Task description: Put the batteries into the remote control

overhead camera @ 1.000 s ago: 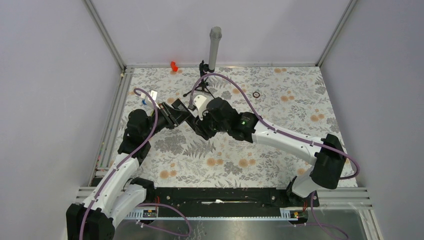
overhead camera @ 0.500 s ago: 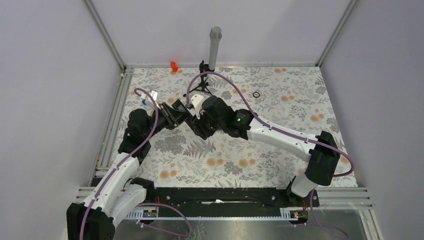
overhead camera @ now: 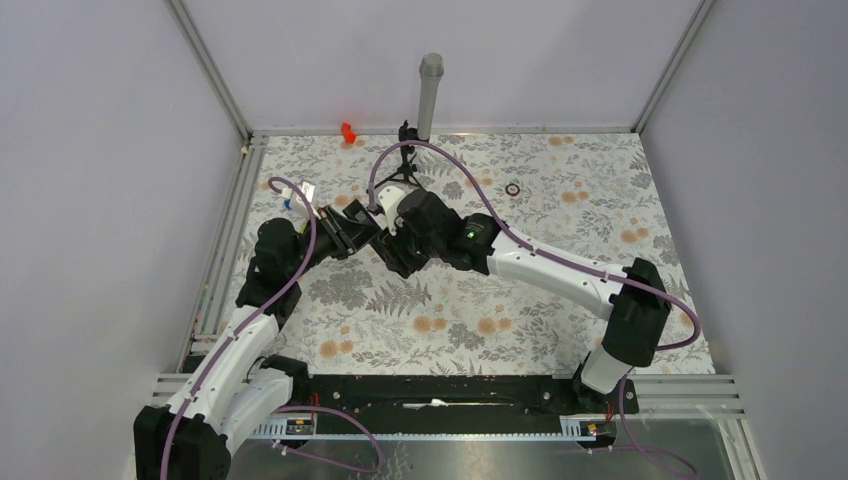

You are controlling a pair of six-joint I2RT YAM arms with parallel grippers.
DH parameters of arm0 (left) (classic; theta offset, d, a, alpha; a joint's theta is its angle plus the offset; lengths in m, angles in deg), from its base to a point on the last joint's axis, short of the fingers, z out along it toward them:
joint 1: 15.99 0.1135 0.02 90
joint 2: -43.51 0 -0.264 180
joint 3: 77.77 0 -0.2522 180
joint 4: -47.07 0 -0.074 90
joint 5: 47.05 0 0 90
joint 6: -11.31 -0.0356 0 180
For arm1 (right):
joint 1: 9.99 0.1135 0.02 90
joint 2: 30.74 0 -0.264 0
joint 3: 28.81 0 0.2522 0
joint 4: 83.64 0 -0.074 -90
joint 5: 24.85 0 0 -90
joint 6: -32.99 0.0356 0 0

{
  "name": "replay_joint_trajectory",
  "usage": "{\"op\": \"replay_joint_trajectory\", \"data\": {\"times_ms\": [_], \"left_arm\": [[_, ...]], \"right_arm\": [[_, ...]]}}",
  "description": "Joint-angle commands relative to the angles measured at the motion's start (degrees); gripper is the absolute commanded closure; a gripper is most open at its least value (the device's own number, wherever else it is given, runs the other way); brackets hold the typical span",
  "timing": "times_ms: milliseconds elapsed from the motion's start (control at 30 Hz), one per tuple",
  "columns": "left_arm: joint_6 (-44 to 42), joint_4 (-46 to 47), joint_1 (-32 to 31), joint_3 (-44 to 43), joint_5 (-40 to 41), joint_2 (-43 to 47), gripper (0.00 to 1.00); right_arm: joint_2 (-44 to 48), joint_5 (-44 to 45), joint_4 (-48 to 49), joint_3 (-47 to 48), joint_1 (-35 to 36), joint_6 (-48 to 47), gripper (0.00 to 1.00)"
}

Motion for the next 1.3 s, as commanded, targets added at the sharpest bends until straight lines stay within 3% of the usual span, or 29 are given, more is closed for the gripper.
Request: {"op": "replay_joint_trajectory", "data": {"times_ms": [0,367,933,1267], "left_arm": [[3.63,5.2,-0.99,-1.29,-5.91,0.34,1.0],[7.05,-1.0,-0.99,-5.28,-7.53,-2.89,1.0],[15.12,-0.53,1.6,-3.08,-11.37,-7.25,1.0],[15.61,-0.23,2.86,-1.81,-12.05,-7.65,1.0]], "right_arm": [[-0.62,1.58,4.05,2.26,0.47,1.03,0.52],[-3.31,0.49,-2.47,5.0,0.44,0.99,0.46],[-5.48,1.65,-6.57,7.52,0.45,2.69,0.44],[-6.35,1.69,-6.82,8.58,0.35,3.17,0.42]]}}
